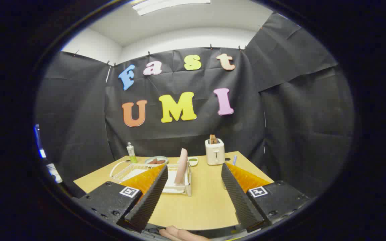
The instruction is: Take the plate from the dish rack, then take the spoon from the basket and place it into the plate.
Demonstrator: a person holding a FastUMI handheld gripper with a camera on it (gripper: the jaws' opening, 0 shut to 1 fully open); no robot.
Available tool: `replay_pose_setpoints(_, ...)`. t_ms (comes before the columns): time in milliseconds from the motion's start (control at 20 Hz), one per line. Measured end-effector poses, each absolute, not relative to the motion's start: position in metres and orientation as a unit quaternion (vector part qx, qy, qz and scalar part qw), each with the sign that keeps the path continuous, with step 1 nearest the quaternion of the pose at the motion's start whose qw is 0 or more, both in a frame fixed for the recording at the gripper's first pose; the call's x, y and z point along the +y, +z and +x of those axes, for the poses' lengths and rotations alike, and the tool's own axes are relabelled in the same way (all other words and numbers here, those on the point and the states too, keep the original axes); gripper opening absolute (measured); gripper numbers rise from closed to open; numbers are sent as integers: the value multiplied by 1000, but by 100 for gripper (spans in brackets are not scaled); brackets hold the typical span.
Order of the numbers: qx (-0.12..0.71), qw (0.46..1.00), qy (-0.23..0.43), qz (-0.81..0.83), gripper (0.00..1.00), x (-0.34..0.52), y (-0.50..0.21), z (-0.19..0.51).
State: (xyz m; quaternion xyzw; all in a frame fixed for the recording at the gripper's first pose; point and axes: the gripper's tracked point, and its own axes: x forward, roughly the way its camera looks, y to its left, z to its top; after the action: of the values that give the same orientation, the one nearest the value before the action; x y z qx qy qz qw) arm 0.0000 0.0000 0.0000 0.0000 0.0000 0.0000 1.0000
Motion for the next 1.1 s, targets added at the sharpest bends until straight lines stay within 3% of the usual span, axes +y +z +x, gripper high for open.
replay_pose_setpoints(800, 15, 1000, -12, -9, 100, -11, -3, 23)
replay_pose_setpoints(1100, 48, 999, -8, -11, 100, -7, 3, 63)
